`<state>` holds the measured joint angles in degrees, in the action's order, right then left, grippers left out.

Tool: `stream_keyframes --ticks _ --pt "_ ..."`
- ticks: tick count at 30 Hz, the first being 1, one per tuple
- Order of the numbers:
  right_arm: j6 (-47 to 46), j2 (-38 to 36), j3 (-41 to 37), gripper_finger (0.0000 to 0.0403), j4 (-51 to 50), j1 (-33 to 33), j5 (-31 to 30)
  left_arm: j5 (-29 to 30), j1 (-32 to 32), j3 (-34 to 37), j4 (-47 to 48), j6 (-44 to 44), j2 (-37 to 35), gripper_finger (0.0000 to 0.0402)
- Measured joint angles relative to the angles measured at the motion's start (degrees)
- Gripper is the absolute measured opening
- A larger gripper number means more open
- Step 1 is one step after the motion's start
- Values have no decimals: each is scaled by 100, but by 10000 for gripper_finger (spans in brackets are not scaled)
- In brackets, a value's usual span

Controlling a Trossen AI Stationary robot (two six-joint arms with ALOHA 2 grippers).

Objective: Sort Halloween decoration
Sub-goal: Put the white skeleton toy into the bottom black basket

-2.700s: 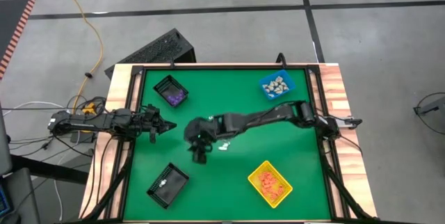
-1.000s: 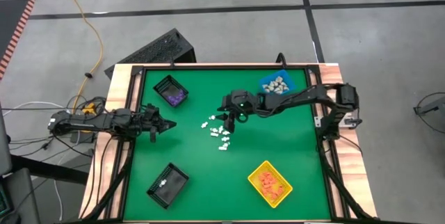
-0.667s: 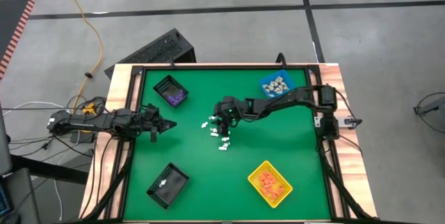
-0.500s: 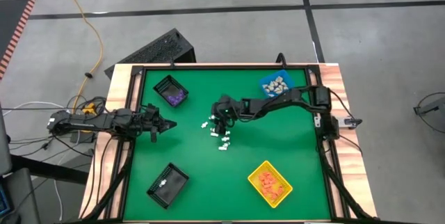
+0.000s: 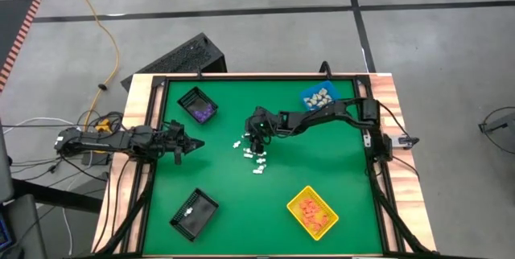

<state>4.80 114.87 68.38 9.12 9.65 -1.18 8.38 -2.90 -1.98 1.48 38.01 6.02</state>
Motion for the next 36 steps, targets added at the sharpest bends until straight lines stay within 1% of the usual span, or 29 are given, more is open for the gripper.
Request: stream_keyframes --ticks 3,9,13,16,22,25,28,32,36 --pt "5 88 -3 182 73 31 228 0 0 0 0 -25 0 0" --pt "-125 329 2 182 111 24 281 0 0 0 -1 -25 0 0" --pt "-173 332 2 179 55 20 296 0 0 0 -1 -25 0 0" --pt "-176 332 2 159 32 19 294 0 0 0 -1 -25 0 0" --pt "-177 336 2 92 -65 -1 284 0 0 0 -1 -28 0 0" --pt "-182 334 2 65 -153 -28 282 0 0 0 -1 -28 0 0" --pt "-339 334 2 55 -185 -29 281 0 0 0 -1 -28 0 0" --pt "-668 303 -2 52 -200 -27 281 0 0 0 -1 -16 0 0" --pt "-676 179 -13 50 -167 -27 279 0 0 0 -1 3 0 0"
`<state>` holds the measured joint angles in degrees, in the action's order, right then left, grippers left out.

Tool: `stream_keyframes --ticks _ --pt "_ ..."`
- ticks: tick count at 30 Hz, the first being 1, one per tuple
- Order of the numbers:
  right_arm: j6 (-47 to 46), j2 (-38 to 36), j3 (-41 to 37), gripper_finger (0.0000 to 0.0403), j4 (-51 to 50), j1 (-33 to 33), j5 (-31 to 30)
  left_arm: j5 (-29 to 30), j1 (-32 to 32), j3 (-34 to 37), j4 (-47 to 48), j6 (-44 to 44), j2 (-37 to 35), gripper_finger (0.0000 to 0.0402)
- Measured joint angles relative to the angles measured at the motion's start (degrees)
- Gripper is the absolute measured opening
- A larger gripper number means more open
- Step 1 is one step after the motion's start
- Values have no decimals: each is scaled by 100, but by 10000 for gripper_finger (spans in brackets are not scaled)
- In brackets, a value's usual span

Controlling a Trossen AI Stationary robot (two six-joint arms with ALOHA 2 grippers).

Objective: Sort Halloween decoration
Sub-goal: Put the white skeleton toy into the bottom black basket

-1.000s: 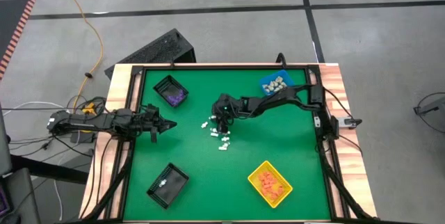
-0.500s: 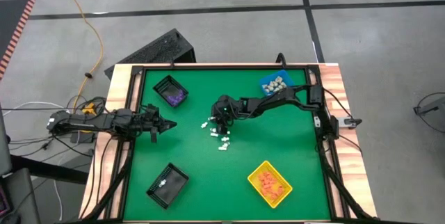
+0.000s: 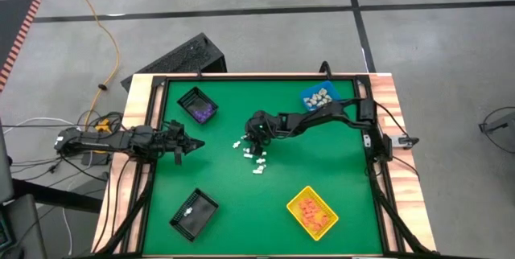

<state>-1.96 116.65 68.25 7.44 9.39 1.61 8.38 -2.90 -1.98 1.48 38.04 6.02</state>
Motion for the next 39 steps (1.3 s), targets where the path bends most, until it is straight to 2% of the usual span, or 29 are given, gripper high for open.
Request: stream_keyframes --ticks 11,21,26,31,39 --pt "-15 -586 82 49 219 -181 -28 0 0 0 0 9 0 0" --pt "745 -495 1454 49 191 -850 7 0 0 2 0 11 0 0" --pt "880 -476 1883 49 203 -1065 5 0 0 2 0 33 0 0" --pt "999 -474 2020 49 222 -1230 45 0 0 2 0 37 -2 0" --pt "1017 -476 2029 49 432 -1488 463 48 -1 2 -5 3 -1 0"
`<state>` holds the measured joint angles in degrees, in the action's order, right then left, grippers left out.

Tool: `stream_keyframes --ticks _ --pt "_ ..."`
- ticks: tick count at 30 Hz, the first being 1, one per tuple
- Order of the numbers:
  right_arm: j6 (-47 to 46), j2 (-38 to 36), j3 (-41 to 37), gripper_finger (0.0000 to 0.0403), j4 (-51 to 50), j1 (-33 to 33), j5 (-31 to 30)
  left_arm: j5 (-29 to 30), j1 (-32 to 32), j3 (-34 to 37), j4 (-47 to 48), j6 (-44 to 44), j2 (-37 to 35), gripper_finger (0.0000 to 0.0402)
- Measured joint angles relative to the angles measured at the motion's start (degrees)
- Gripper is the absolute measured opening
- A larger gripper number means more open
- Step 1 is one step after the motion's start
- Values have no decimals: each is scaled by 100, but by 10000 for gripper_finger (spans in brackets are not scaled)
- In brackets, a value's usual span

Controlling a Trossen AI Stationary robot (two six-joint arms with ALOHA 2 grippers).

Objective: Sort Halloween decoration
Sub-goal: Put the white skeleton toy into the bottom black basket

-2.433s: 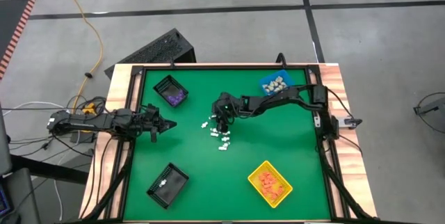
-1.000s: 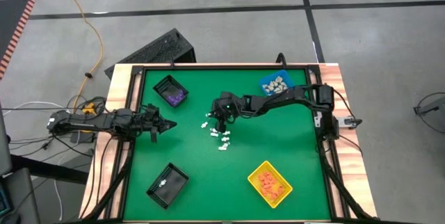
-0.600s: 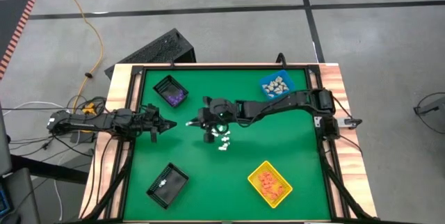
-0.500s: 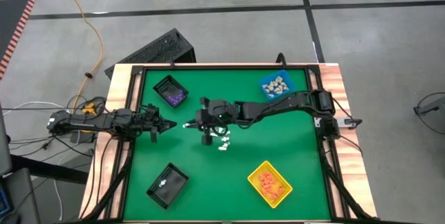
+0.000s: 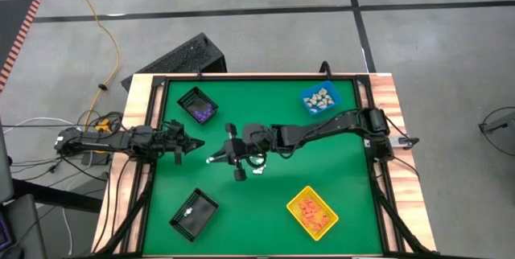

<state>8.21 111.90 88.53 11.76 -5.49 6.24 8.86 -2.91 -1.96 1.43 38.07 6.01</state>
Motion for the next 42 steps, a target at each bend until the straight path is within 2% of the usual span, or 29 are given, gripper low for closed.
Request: stream_keyframes --ticks 11,13,15,17,24,29,36,42 --pt "-111 261 2 49 768 -446 254 207 -1 2 -35 -8 1 0" --pt "-153 539 171 49 1059 -537 251 206 -1 2 -37 -8 -8 0" --pt "-339 677 333 49 846 -624 232 225 -1 4 -65 -1 10 0" --pt "-479 1032 776 49 1060 -689 194 216 1 4 -69 11 28 0" --pt "-660 2282 2416 49 368 -851 144 -21 -1 9 -35 67 63 0" --pt "-933 2861 3284 49 -321 -905 144 -70 -1 7 -15 56 71 0" --pt "-1048 3091 3425 56 -1129 -927 269 -70 -1 4 -6 -30 71 0" --pt "-1081 3081 3431 102 -1679 -938 275 -72 -1 4 -2 -32 71 0"
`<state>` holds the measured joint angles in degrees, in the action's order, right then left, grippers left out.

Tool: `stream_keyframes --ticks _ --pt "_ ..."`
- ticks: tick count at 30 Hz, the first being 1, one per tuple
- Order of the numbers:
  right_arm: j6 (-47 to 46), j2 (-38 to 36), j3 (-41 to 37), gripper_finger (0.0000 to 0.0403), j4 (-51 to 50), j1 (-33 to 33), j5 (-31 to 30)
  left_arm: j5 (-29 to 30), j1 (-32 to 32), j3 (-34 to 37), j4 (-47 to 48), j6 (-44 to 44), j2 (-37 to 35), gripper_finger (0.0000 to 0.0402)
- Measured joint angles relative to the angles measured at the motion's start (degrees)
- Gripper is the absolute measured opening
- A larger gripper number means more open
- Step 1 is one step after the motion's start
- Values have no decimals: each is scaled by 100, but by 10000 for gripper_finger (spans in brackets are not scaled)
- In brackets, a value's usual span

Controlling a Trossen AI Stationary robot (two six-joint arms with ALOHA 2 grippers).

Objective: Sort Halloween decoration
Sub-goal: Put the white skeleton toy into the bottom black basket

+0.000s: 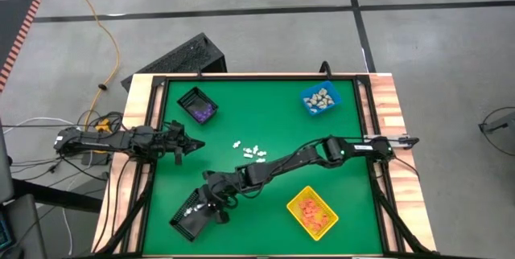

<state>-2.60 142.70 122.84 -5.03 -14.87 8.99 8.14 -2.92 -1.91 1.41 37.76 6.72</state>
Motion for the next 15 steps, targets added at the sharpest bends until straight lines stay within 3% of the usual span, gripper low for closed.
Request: stream_keyframes --ticks 9,12,15 --pt "-2 -10 -1 218 -18 39 2 -2 0 -1 4 -1 0 0" --pt "-21 -25 65 237 -114 70 3 -2 0 -2 6 0 0 0" --pt "-44 -36 474 240 -828 157 2 -2 0 -2 6 12 0 0"
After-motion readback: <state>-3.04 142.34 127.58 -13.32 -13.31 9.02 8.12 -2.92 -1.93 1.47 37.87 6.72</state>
